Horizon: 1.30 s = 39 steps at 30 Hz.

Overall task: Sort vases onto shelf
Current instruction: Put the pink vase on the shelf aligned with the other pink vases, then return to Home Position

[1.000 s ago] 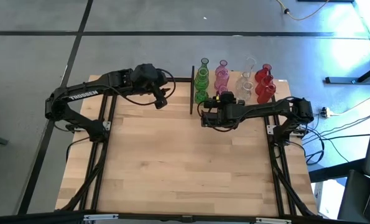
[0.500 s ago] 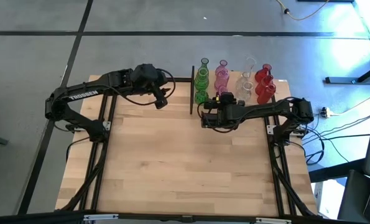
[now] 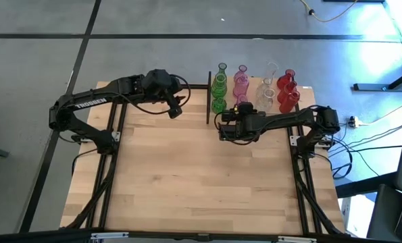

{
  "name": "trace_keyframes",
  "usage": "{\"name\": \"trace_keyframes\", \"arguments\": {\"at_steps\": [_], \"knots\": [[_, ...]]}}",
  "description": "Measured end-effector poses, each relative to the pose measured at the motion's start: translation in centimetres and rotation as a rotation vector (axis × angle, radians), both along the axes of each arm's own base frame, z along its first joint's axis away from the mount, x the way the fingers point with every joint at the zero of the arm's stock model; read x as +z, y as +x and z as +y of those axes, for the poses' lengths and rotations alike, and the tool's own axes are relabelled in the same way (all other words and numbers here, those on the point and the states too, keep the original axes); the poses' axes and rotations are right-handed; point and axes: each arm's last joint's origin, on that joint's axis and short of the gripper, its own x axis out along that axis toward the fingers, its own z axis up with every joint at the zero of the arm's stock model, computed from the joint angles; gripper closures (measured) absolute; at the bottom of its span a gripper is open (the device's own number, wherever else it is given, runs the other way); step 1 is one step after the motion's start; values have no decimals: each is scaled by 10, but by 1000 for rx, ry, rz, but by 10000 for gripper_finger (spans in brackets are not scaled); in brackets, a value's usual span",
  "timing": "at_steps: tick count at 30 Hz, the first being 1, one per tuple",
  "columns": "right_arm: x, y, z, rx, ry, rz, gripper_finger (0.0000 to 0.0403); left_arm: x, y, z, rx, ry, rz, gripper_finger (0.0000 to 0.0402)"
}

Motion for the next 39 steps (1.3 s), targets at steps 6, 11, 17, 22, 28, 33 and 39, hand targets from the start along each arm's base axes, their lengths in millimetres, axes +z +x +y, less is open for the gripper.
{"name": "trace_keyframes", "arguments": {"at_steps": [6, 11, 17, 22, 28, 33, 39], "knots": [[-1, -1, -7, -22, 19, 4, 147, 0, 0, 0, -1, 0, -1, 250], [-1, -1, -9, -27, 7, 6, 135, 0, 0, -1, -7, -3, -2, 250], [-1, -1, -7, -22, 26, 10, 138, 0, 2, -6, -26, -3, -2, 250], [-1, -2, -7, -22, 42, 22, 133, 0, 4, -11, -44, -2, -2, 250], [-2, -3, 3, 2, 68, 31, 129, 0, 5, -15, -43, -10, -9, 250], [-2, -6, 16, 8, 77, 18, 129, 0, 5, -15, -34, -19, -16, 250], [2, -10, 34, 29, 116, -33, 129, 0, 5, -15, -28, -26, -21, 250]]}}
